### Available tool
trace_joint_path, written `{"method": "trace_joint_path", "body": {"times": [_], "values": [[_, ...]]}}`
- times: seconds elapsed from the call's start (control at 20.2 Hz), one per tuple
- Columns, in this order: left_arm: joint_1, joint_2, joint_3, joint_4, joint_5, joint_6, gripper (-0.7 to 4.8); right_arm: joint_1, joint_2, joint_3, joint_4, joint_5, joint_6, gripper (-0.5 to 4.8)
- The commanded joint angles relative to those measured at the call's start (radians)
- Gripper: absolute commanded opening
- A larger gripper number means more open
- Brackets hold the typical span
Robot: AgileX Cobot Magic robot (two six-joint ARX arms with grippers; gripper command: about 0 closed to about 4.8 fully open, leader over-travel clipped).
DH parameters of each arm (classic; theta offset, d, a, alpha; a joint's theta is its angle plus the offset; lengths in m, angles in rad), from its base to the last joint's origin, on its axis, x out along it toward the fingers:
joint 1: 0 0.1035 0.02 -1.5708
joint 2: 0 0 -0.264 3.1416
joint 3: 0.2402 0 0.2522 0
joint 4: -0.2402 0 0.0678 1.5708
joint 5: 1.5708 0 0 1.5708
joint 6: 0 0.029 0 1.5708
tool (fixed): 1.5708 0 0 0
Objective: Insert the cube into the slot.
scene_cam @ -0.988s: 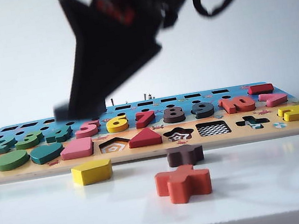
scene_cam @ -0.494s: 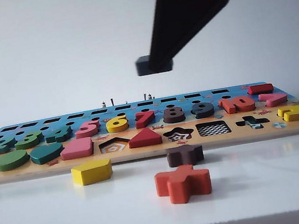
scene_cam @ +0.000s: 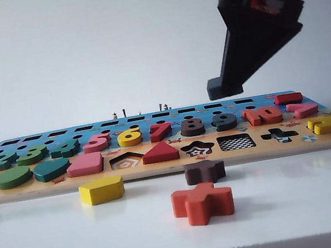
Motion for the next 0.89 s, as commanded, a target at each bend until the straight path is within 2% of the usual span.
{"method": "trace_joint_path", "body": {"times": [0.05,0.89], "values": [[0.0,-0.001,0.005,0.04,0.003,0.001,0.2,-0.014,-0.002,-0.04,0.029,-0.014,-0.059,0.89],[0.0,-0.001,0.005,0.044,0.003,0.002,0.2,-0.022,0.067,-0.088,0.11,-0.011,-0.241,0.84]]}}
